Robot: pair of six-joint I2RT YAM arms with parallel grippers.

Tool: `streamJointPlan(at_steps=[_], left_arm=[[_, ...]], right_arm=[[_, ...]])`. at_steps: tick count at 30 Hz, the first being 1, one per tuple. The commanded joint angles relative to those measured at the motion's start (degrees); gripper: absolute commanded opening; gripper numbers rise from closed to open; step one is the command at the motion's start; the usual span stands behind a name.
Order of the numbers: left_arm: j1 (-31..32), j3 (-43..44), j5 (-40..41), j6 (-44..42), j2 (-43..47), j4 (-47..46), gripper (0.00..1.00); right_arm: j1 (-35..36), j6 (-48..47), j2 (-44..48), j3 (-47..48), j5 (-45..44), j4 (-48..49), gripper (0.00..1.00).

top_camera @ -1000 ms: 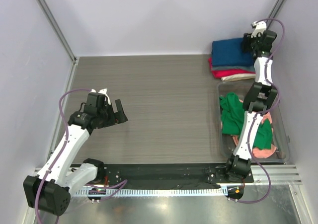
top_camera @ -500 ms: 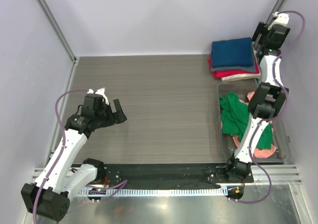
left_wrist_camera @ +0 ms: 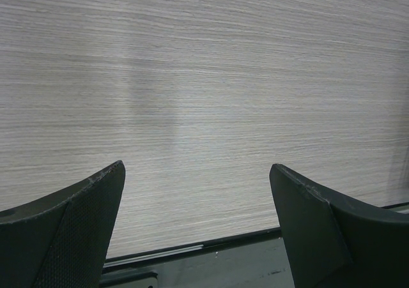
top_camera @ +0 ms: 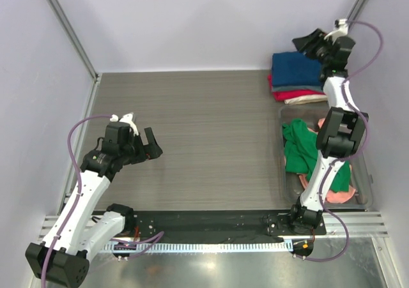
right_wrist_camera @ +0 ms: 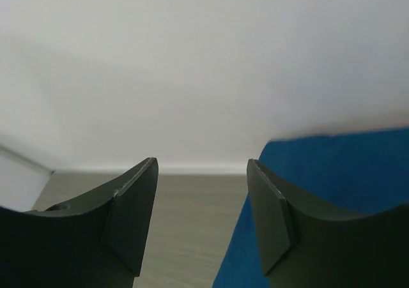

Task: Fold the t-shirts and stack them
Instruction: Neatly place the folded tshirt to the corner

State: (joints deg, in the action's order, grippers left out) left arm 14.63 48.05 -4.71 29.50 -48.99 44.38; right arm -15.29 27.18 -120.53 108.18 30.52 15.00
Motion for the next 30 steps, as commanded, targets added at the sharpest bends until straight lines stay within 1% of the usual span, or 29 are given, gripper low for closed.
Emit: streamJointPlan(at_steps=[1, 5, 7, 8, 9, 10, 12, 13, 14, 15, 16, 17, 18, 20, 22, 24, 25, 27, 29, 30], left_arm=[[0.31, 0.29, -0.39, -0.76, 1.09, -1.84, 0.95], [0.48, 0.29, 0.4, -0.67, 1.53, -1.58, 0.95], [0.75, 0.29, 1.02, -0.58, 1.53, -1.58, 0.95], [0.83, 0.29, 1.02, -0.58, 1.53, -1.58, 0.95], [1.1, 0.29, 1.11, -0.58, 1.53, -1.49, 0.95], [1.19, 0.29, 1.11, -0.49, 1.44, -1.4, 0.95], [1.36, 0.29, 1.28, -0.49, 1.27, -1.4, 0.95], [1.45, 0.29, 1.28, -0.49, 1.18, -1.4, 0.95], [1.62, 0.29, 1.28, -0.49, 1.18, -1.4, 0.95], [1.8, 0.29, 1.37, -0.49, 1.18, -1.31, 0.95], [1.8, 0.29, 1.37, -0.49, 1.27, -1.31, 0.95], [1.8, 0.29, 1.37, -0.49, 1.27, -1.4, 0.95], [1.89, 0.29, 1.37, -0.49, 1.18, -1.4, 0.95], [1.89, 0.29, 1.28, -0.49, 1.18, -1.4, 0.95], [1.8, 0.29, 1.28, -0.49, 1.27, -1.4, 0.95], [1.8, 0.29, 1.19, -0.49, 1.27, -1.4, 0.95], [1.89, 0.29, 1.11, -0.49, 1.44, -1.4, 0.95], [1.89, 0.37, 1.19, -0.49, 1.88, -1.4, 0.95], [1.8, 0.29, 1.11, -0.49, 2.58, -1.49, 0.95], [1.8, 0.29, 1.02, -0.49, 2.67, -1.49, 0.95]], right_arm=[[-0.62, 9.47, -5.31, -2.8, 6.22, 7.76, 0.63], [-2.11, 6.93, -6.73, -4.63, 4.11, 7.67, 0.63], [-3.34, 7.18, -6.56, -6.92, 3.58, 10.12, 0.63], [-4.82, 7.8, -6.3, -9.72, 3.32, 13.18, 0.63], [-5.8, 9.63, -6.21, -11.22, 3.4, 15.3, 0.63], [-6.67, 11.39, -6.21, -12.72, 3.66, 20.28, 0.63], [-9.92, 15.34, -7.43, -15.89, 4.98, 25.57, 0.65], [-11.15, 20.41, -8.22, -16.5, 6.29, 28.3, 0.65], [-12.21, 23.15, -9.27, -17.12, 6.91, 34.15, 0.66], [-14.22, 26.66, -11.72, -17.04, 7.53, 37.26, 0.66], [-14.94, 32.44, -12.96, -16.78, 8.23, 40.51, 0.66], [-15.47, 35.28, -14.11, -15.73, 9.02, 45.5, 0.66], [-15.99, 36.88, -15.77, -14.94, 9.72, 47.2, 0.66], [-15.91, 36.99, -15.88, -12.57, 11.04, 46.18, 0.66], [-15.13, 35.67, -14.13, -11.86, 11.31, 45.12, 0.68], [-14.86, 33.65, -12.2, -11.33, 10.0, 41.88, 0.69], [-14.77, 33.03, -9.31, -11.5, 9.12, 39.42, 0.69], [-14.95, 31.28, -5.61, -12.29, 6.5, 37.48, 0.73], [-14.94, 29.78, 0.8, -13.52, 4.82, 33.26, 0.75], [-14.95, 27.51, 3.26, -13.96, 2.2, 31.51, 0.76]])
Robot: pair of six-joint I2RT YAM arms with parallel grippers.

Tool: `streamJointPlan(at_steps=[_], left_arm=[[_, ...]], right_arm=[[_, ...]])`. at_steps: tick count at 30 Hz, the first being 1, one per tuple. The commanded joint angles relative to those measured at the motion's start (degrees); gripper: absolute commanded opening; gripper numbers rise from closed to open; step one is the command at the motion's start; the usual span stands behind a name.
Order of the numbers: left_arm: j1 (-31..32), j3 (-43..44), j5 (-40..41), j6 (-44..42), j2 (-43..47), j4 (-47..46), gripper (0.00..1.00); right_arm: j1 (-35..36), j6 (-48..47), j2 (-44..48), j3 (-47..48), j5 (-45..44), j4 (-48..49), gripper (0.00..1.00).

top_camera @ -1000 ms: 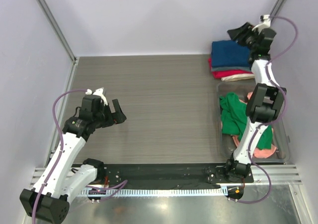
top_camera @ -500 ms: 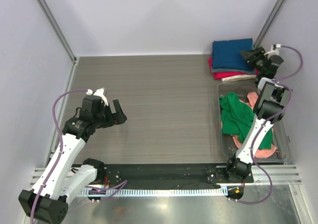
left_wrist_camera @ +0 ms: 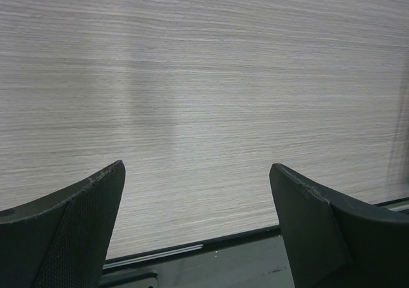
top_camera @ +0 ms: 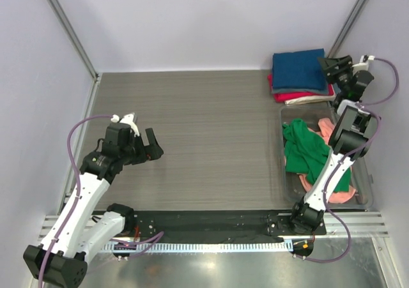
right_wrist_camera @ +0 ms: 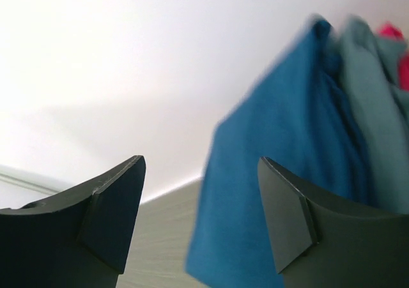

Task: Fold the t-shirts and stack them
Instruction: Neatly place the folded tshirt to the corner, then reset both grippers

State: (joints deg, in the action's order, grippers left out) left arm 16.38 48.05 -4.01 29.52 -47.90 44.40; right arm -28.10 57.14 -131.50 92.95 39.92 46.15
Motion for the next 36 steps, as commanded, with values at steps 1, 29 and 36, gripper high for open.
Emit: streamJointPlan(at_steps=[1, 29, 36], left_arm=[[0.14, 0.29, 0.06, -0.6, 1.76, -1.6, 0.95], [0.05, 1.35, 9.28, -0.52, 10.1, 0.16, 1.0], [-0.03, 1.08, 9.72, -0.16, 10.02, -0.02, 1.0]], right_arm=[[-2.14, -4.13, 16.69, 0.84, -8.62, -3.57, 0.77], [37.59, -23.84, 74.8, -45.56, -20.94, -61.36, 1.0], [37.76, -17.43, 85.44, -50.85, -31.54, -65.3, 1.0]])
